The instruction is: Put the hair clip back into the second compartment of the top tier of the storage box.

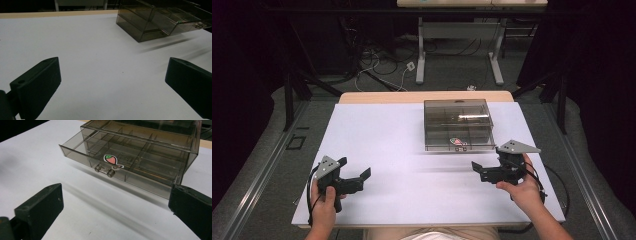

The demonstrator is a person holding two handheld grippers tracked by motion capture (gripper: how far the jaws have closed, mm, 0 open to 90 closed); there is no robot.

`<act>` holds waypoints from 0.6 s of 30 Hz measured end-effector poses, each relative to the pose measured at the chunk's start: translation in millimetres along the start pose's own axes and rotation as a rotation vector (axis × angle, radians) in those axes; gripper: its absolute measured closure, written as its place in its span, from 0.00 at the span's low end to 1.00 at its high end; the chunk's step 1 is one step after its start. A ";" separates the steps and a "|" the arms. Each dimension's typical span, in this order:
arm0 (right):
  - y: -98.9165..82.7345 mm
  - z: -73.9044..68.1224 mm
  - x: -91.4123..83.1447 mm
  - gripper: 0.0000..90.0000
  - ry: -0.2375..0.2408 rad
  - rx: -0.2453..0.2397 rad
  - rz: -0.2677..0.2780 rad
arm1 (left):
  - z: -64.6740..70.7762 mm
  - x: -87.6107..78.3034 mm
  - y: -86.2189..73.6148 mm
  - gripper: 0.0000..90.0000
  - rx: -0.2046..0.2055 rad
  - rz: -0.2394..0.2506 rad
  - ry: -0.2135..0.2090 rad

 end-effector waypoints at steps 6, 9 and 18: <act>-10.8 6.3 -1.7 0.00 -0.022 0.022 0.015 | 0.2 -0.1 0.0 0.01 0.002 -0.001 0.000; -15.4 9.4 -2.3 0.00 -0.031 0.028 0.021 | 0.1 0.0 -0.1 0.01 0.002 -0.001 0.001; -28.3 20.0 -0.6 0.00 -0.078 0.063 0.039 | 0.2 0.2 -0.3 0.01 0.002 -0.004 0.002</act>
Point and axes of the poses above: each handheld gripper's, and its own axes: x roughly forward along the jaws, y roughly out of its top, z roughly to its right, the point moved 7 cm from there along x, roughly forward along the jaws, and after that the axes turned 9 degrees about -y, right-handed, at the moved point
